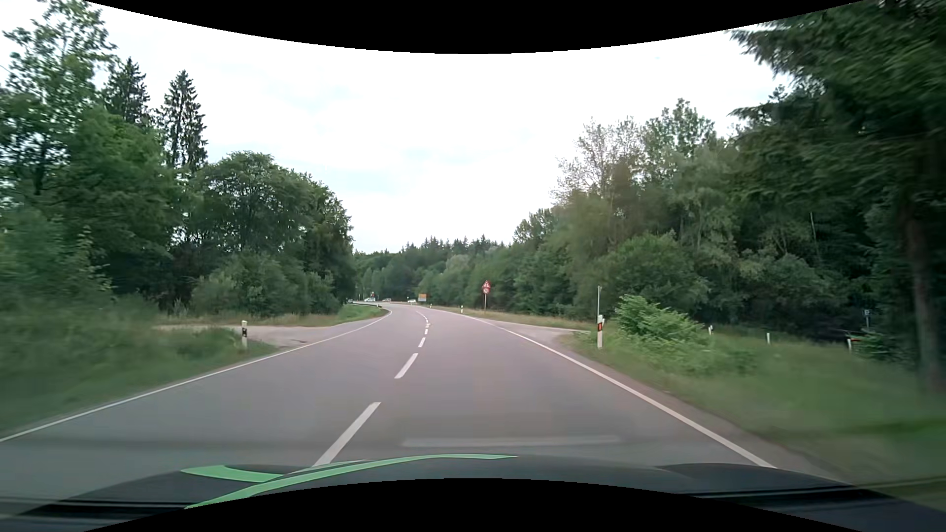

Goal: Follow the waypoints while adhering to traffic rules and regulations

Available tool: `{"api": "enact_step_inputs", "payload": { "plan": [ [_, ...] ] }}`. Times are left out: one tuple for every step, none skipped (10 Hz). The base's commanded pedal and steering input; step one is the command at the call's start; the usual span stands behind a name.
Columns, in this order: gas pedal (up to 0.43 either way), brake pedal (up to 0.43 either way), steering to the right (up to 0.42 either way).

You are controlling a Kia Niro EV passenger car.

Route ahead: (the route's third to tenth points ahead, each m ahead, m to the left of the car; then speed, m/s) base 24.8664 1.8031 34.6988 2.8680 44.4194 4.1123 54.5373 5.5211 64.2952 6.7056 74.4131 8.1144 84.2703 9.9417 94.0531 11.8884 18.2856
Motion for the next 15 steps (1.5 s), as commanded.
{"api": "enact_step_inputs", "payload": {
  "plan": [
    [0.0,0.0,-0.013],
    [0.0,0.0,-0.013],
    [0.0,0.0,-0.012],
    [0.0,0.0,-0.012],
    [0.0,0.0,-0.012],
    [0.0,0.0,-0.012],
    [0.0,0.0,-0.012],
    [0.0,0.0,-0.012],
    [0.0,0.0,-0.012],
    [0.0,0.0,-0.012],
    [0.0,0.0,-0.012],
    [0.0,0.0,-0.013],
    [0.0,0.006,-0.013],
    [0.0,0.03,-0.013],
    [0.0,0.055,-0.014]
  ]
}}
